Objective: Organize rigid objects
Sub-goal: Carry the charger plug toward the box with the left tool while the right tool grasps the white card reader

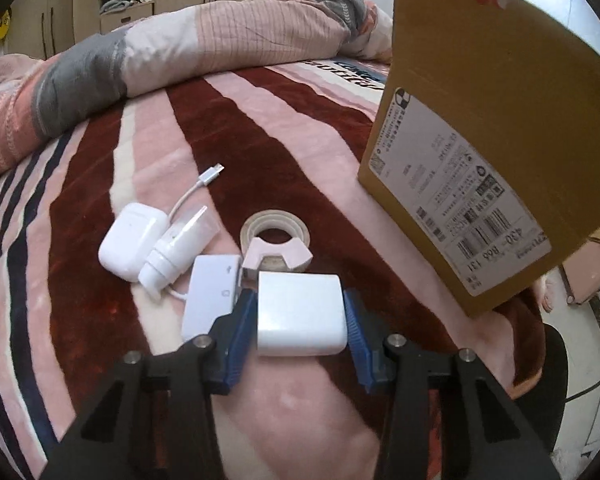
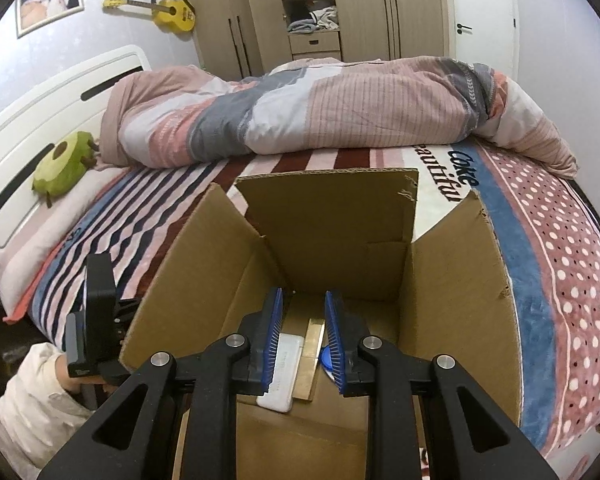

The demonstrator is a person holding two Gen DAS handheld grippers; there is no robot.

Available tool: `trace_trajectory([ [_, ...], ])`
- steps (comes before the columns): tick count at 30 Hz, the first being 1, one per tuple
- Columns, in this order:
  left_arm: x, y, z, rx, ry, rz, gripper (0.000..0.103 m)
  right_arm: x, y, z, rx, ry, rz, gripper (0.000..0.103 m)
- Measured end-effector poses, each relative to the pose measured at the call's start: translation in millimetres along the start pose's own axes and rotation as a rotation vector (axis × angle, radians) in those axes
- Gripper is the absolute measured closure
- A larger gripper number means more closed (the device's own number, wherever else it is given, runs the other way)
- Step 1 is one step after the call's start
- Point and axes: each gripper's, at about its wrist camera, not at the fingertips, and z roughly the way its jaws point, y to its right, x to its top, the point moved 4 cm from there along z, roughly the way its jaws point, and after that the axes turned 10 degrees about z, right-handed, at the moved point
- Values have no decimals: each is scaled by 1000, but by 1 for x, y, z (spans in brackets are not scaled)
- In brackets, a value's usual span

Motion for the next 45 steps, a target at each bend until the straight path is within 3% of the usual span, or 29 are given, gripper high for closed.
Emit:
trace_trajectory([
  [7, -5, 7, 5, -7, -33, 25, 56, 4, -20, -9, 28, 28, -28, 85],
  [14, -6, 3, -12, -3, -18, 6, 63, 5, -35, -19, 71, 49, -42, 85],
  [20, -7, -31, -75, 12, 71, -26, 63, 4, -93, -12, 146, 38, -120, 85],
  [27, -36, -89, -140, 92, 96, -76, 63, -38, -175, 38, 261, -93, -225, 85],
  [29, -46, -101, -151, 105, 103, -97, 63, -60, -185, 65, 258, -154, -224, 85],
  [31, -56, -110, -161, 109, 111, -116, 63, -76, -184, 89, 258, -192, -189, 75],
  [33, -60, -114, -166, 110, 116, -126, 63, -88, -174, 113, 251, -178, -102, 70],
  [37, -56, -113, -177, 105, 133, -117, 63, -101, -151, 169, 128, -158, -38, 70],
  [39, -49, -108, -184, 105, 147, -96, 63, -98, -143, 188, 87, -137, -8, 70],
  [42, -34, -98, -199, 85, 167, -63, 63, -87, -142, 195, 70, -71, 12, 62],
  [44, -21, -88, -208, 58, 185, -36, 63, -84, -145, 199, 35, -39, -10, 63],
  [45, -14, -83, -213, 49, 194, -22, 63, -83, -145, 201, 28, -42, -13, 72],
])
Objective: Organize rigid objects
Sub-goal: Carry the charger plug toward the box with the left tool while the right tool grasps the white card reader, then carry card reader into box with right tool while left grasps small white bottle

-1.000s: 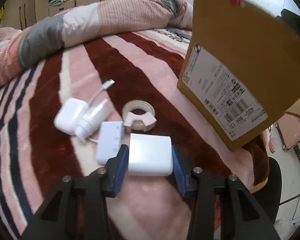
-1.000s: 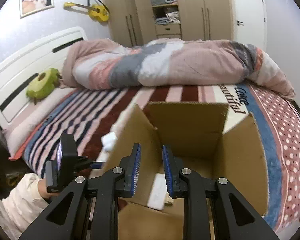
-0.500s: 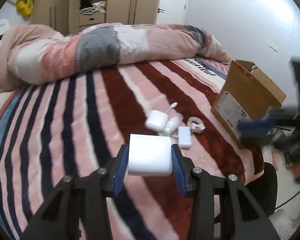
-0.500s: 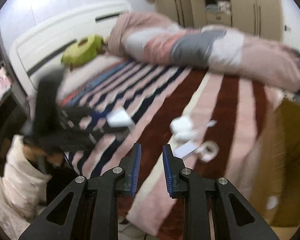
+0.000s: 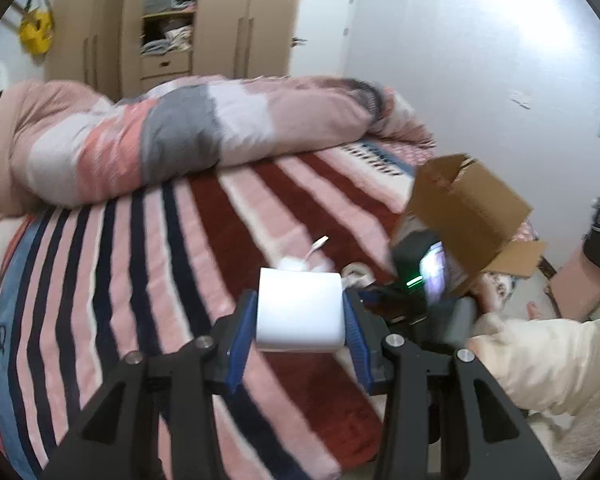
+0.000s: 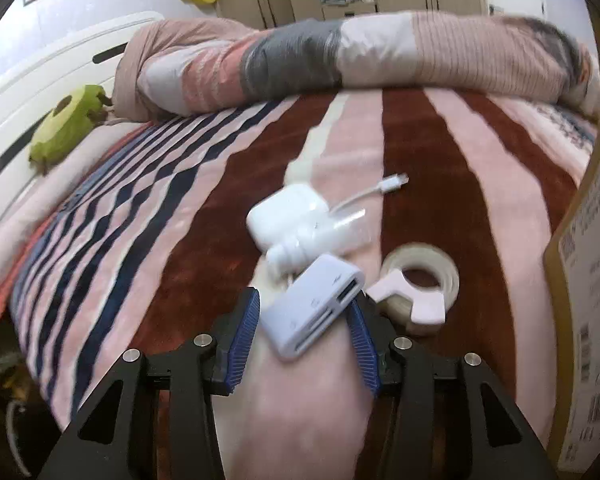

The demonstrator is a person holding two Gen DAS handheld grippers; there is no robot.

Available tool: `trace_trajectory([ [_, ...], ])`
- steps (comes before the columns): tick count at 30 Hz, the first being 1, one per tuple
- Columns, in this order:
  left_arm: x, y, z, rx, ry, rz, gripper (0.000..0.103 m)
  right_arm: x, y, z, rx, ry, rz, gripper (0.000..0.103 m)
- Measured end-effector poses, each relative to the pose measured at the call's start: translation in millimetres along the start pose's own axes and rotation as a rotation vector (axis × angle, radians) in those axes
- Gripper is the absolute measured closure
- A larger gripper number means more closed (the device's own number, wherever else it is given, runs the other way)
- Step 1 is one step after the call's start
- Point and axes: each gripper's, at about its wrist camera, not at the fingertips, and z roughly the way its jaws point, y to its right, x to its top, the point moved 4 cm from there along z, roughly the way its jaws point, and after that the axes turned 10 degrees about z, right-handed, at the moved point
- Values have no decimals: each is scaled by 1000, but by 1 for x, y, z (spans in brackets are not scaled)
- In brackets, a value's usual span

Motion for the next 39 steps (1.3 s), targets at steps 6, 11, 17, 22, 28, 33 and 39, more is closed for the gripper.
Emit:
trace_trajectory([
  [6, 48, 35, -7, -53, 44, 85, 63, -13, 5, -20, 104, -66, -26, 95],
  [11, 88, 77, -7, -117, 80, 174, 63, -33, 12, -48, 212, -135, -7, 95],
  [17, 143, 151, 22, -259, 64, 291, 63, -49, 23, -44, 235, -169, -4, 95],
  [22, 157, 204, 88, -317, -72, 347, 63, -47, 29, -43, 282, -188, 10, 95],
  [28, 155, 216, 126, -318, -125, 324, 49, -47, 30, -41, 291, -208, -33, 95],
  [33, 156, 190, 106, -273, -77, 287, 42, -45, 25, -51, 300, -167, -65, 95],
  [39, 143, 134, 65, -171, -23, 217, 37, -25, -5, -100, 328, -82, -135, 95],
])
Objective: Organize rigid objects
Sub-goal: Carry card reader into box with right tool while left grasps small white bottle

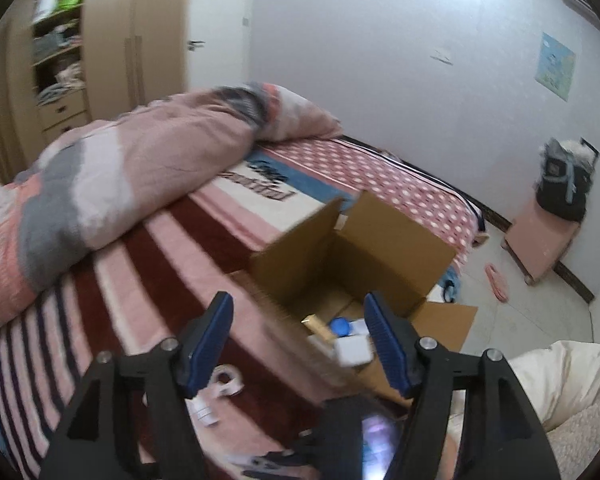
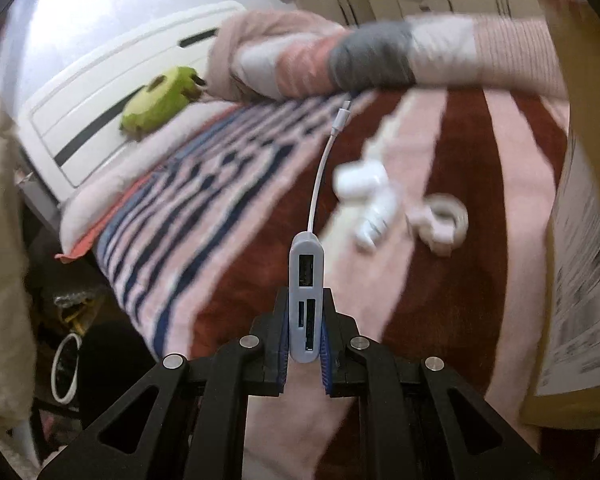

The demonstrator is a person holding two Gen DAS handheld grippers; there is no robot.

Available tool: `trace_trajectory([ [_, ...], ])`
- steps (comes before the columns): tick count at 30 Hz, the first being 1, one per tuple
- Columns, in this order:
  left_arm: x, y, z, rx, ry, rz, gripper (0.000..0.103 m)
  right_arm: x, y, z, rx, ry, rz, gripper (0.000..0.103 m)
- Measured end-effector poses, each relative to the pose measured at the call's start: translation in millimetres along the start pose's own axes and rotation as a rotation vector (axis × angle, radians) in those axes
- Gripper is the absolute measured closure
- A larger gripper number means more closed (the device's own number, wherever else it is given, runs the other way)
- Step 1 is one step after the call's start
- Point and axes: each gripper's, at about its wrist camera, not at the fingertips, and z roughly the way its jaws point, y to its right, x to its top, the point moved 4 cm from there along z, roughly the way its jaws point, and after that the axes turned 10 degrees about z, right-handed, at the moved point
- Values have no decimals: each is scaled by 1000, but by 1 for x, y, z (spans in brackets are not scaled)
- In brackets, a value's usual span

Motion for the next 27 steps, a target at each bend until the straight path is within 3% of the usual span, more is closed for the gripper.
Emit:
trace_trajectory([
  [3, -17, -25, -26, 69, 14, -42, 34, 18, -19, -25, 12, 32, -22, 95],
  [8, -42, -47, -59, 101, 44, -102, 33, 46, -28, -73, -14, 106, -39, 95],
  [16, -62, -47, -60, 102, 55, -138, 31, 63, 23, -150, -127, 185, 43, 95],
  [20, -71, -47, -45, 96, 30, -153, 31, 63, 67, -174, -252, 140, 128, 95],
  [27, -94, -53, -9, 82, -36, -189, 31, 56, 98, -175, -343, 50, 155, 92],
])
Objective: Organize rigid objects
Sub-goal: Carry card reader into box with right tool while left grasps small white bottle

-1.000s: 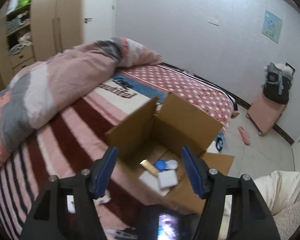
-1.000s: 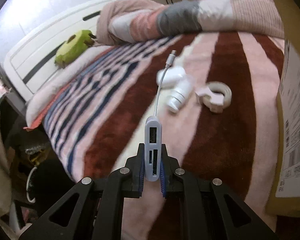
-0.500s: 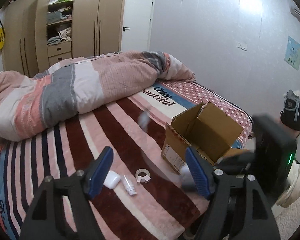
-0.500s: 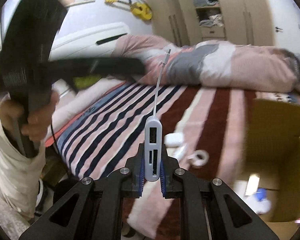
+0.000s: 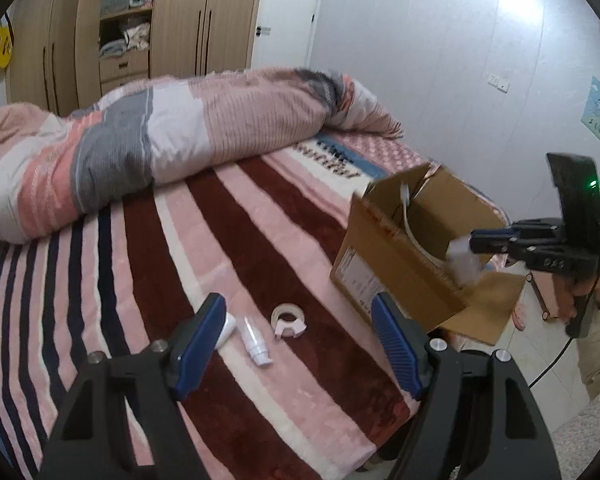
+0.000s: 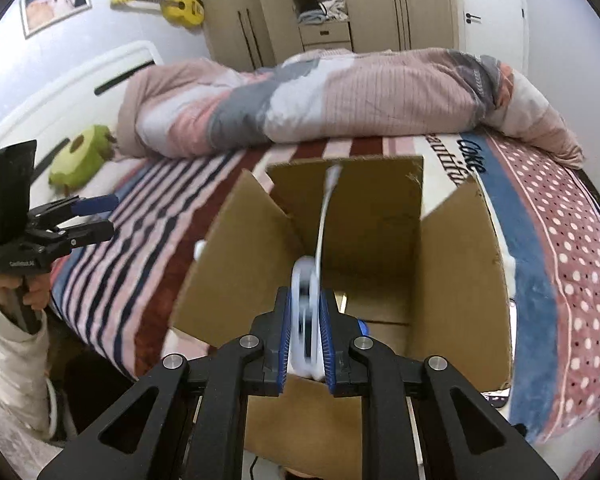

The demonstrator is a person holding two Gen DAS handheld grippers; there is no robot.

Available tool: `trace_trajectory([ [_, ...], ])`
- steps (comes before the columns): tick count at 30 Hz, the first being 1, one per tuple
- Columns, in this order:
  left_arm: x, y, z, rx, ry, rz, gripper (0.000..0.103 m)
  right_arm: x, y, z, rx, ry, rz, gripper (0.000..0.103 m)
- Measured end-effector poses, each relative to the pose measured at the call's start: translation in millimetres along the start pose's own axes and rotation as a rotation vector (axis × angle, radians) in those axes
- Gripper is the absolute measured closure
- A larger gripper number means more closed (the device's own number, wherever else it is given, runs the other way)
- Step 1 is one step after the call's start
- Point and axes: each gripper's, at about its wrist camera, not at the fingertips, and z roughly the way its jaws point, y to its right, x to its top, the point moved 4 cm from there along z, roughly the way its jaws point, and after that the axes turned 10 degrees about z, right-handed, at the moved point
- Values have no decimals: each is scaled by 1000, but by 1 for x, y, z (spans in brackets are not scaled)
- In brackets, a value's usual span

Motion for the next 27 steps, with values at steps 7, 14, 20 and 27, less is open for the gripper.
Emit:
trace_trajectory([
  [7, -34, -13, 69, -4, -128, -55, 31, 4, 13, 3, 14, 28, 12, 88],
  [14, -79, -28, 150, 37, -281, -94, 76, 7, 24, 5, 34, 52, 30, 86],
  [20, -80, -30, 165, 74, -244, -120, 81, 8, 29, 11, 47, 48, 44, 86],
  [27, -68, -26, 154, 104, -234, -99, 81, 5, 23, 14, 75, 38, 34, 86],
])
